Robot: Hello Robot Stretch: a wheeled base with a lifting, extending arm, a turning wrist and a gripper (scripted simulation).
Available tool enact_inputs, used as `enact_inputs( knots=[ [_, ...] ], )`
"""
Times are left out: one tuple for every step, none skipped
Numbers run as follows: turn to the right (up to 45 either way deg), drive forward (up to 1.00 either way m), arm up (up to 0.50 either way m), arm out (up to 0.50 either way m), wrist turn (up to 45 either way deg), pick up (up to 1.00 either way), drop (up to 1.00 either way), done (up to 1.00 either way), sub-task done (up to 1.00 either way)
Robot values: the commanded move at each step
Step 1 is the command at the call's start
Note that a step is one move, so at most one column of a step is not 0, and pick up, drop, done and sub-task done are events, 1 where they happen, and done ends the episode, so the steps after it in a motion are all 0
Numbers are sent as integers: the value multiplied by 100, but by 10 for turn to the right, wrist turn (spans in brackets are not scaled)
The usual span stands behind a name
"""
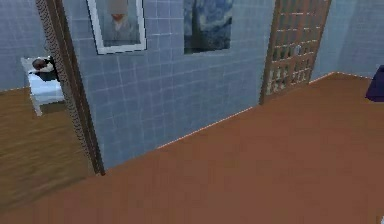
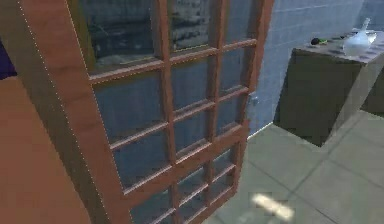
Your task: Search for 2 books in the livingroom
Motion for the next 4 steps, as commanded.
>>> enact_inputs(
  knots=[
    [0,10,0,0,0,0,0,0,0],
    [-450,0,0,0,0,0,0,0,0],
    [-390,0,0,0,0,0,0,0,0],
    [0,35,0,0,0,0,0,0,0]
  ],
)
